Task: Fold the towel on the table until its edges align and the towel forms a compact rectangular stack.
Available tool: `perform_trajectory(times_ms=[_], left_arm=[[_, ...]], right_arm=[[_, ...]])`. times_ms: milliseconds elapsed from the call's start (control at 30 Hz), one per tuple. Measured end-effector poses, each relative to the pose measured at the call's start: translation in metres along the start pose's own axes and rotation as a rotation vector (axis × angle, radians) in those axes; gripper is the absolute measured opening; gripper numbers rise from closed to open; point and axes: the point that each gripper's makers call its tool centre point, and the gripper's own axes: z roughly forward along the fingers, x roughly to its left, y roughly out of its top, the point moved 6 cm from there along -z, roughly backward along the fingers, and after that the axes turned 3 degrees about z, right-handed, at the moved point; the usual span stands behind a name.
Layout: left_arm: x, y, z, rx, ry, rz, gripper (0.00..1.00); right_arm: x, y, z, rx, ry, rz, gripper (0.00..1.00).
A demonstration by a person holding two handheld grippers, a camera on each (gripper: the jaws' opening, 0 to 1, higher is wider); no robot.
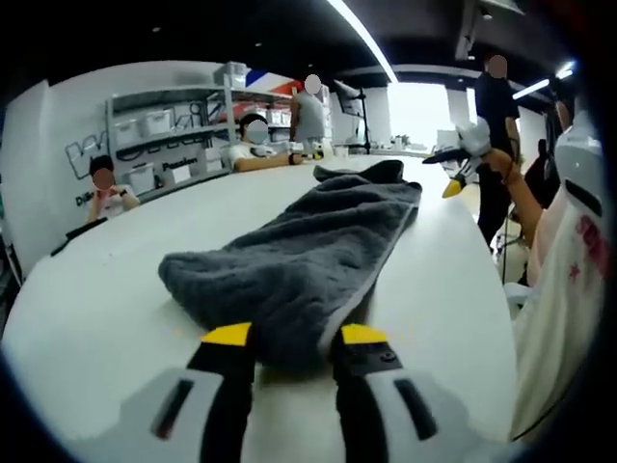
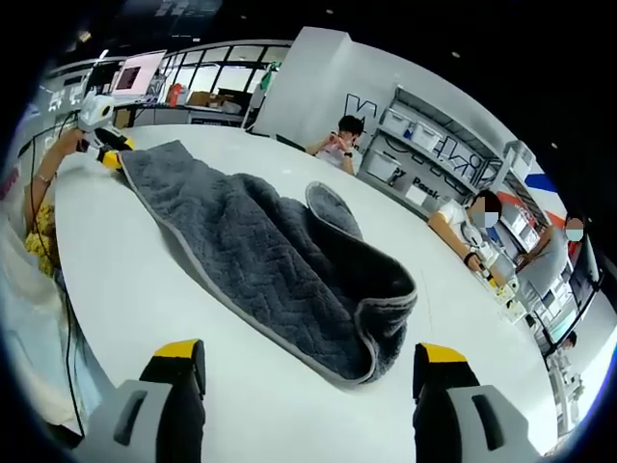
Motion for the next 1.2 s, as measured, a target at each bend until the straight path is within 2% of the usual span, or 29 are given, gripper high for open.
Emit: perform_trajectory(times_ms=[333, 500, 667, 900, 1200], left_arm=[[-0.002, 0.003, -0.002, -0.02, -0.002, -0.002, 0.16], [-0.002, 0.005, -0.005, -0.027, -0.02, -0.095, 0.11], [-0.002, 0.009, -0.008, -0.03, -0.027, -0.118, 0.09], [0.002, 0.023, -0.016, -0.012, -0.017, -0.072, 0.08], [0.006, 0.037, -0.019, 0.051, -0.045, -0.083, 0.08]], right_arm=[[0.002, 0.0, -0.001, -0.006, 0.0, -0.014, 0.91], [0.002, 0.0, -0.002, -0.004, 0.0, -0.017, 0.91], [0.002, -0.001, -0.002, 0.001, -0.001, -0.018, 0.91], [0.003, -0.002, -0.003, 0.005, 0.002, -0.011, 0.94], [0.006, -0.003, -0.006, -0.01, 0.029, 0.007, 0.99]])
